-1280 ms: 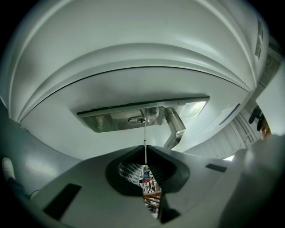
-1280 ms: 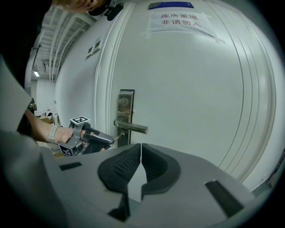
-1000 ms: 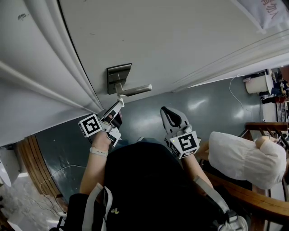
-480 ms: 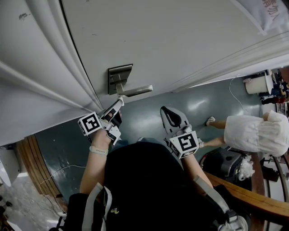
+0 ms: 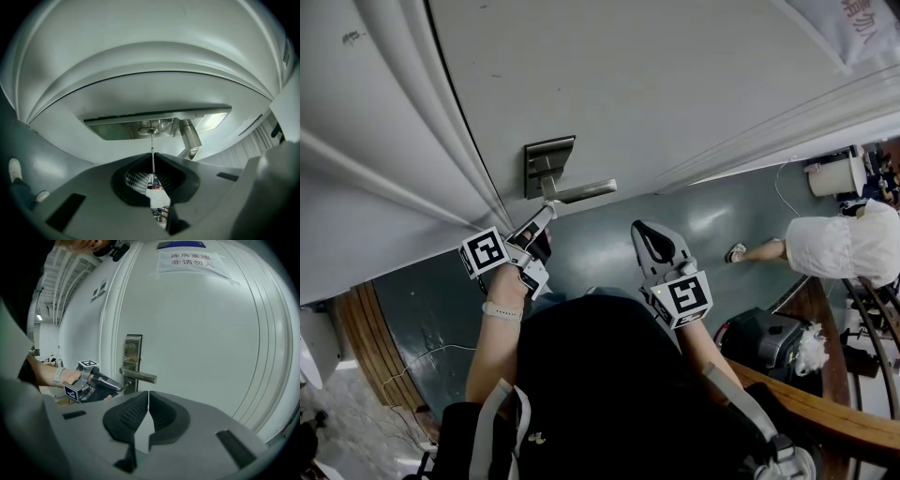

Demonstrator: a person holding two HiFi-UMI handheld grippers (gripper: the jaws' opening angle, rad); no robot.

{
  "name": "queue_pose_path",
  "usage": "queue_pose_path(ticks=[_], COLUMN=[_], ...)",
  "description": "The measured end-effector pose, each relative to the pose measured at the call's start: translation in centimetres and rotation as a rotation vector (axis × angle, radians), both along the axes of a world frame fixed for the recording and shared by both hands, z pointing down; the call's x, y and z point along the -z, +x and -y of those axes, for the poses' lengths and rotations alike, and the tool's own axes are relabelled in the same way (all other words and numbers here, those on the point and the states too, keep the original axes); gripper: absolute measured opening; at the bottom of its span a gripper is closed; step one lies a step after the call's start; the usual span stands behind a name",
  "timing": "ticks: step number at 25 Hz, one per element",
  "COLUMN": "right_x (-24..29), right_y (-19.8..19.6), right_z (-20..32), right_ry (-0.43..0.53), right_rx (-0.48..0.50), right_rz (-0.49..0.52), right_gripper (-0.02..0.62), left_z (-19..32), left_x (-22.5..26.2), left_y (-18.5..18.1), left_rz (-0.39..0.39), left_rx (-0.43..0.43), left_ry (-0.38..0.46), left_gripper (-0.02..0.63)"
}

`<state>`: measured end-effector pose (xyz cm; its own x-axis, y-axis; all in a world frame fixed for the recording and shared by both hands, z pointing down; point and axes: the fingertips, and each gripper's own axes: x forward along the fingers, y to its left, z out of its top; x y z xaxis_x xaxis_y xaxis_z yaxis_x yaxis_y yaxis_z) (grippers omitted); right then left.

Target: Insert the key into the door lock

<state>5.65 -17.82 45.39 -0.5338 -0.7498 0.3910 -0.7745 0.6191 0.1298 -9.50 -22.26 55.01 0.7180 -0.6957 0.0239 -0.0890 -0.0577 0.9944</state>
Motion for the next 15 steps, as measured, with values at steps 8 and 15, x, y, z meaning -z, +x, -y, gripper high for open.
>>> queue_pose_path(ticks=[8,15], right_x=[0.0,-0.1], right_y=[0.1,0.5], right_z=[0.1,0.1], right_ry=[0.001,-0.005], right_rx=[-0.003,-0.007], right_rz=[0.007,0.007], right_gripper=[0.018,0.018], left_z=[1.8,1.8], left_x=[0.3,0.3], left_y=[-0.4,-0.5], left_rz=[-0.005,-0.012], left_rx=[0.015,0.012], left_ry=[-0.009,0.012], left_gripper=[0.026,0.026])
